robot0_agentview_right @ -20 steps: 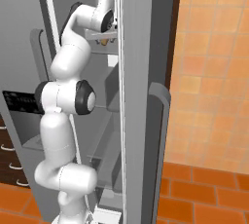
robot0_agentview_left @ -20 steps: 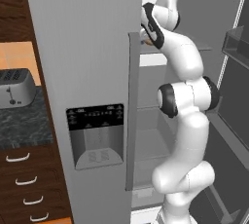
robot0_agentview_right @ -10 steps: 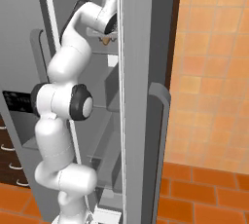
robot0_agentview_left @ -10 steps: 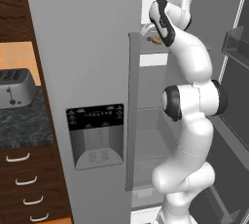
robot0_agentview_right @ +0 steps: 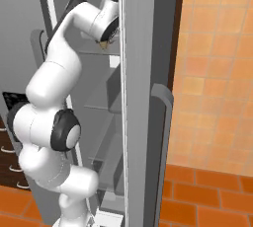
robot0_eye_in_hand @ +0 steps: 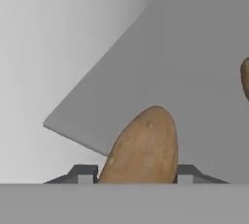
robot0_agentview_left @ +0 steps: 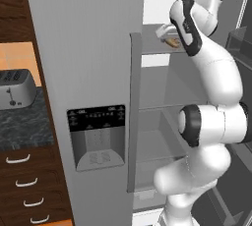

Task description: Place one sweet potato and one chicken drumstick in each tupperware on the nearby counter, to pack two identical lunches.

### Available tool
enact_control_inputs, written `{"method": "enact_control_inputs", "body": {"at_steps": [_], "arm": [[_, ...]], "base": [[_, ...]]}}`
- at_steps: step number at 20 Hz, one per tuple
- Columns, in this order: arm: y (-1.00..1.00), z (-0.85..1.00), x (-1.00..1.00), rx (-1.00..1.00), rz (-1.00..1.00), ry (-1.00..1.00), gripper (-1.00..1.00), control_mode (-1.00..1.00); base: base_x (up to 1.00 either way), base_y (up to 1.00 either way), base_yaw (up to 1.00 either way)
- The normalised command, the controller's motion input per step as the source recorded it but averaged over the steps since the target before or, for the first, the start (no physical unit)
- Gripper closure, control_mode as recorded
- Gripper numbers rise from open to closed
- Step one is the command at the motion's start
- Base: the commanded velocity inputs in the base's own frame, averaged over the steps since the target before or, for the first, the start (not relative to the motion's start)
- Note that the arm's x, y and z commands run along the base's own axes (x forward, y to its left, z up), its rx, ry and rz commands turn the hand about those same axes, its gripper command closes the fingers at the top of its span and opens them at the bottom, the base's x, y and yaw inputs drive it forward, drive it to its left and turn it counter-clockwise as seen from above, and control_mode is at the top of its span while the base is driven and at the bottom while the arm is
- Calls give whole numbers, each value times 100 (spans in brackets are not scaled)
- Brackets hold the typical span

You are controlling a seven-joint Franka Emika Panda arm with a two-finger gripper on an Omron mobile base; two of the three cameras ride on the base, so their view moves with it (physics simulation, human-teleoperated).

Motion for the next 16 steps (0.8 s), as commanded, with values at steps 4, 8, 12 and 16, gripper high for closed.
{"method": "enact_control_inputs", "body": {"at_steps": [4, 8, 12, 16], "arm": [[13, -43, -100, 5, -2, -22, 100, -100], [30, 33, -100, -17, 0, -7, 100, -100], [4, 46, -100, -31, 0, 0, 100, -100], [0, 43, -100, -33, -2, 7, 100, -100]], "base": [[0, 0, 0], [0, 0, 0], [0, 0, 0], [0, 0, 0]]}}
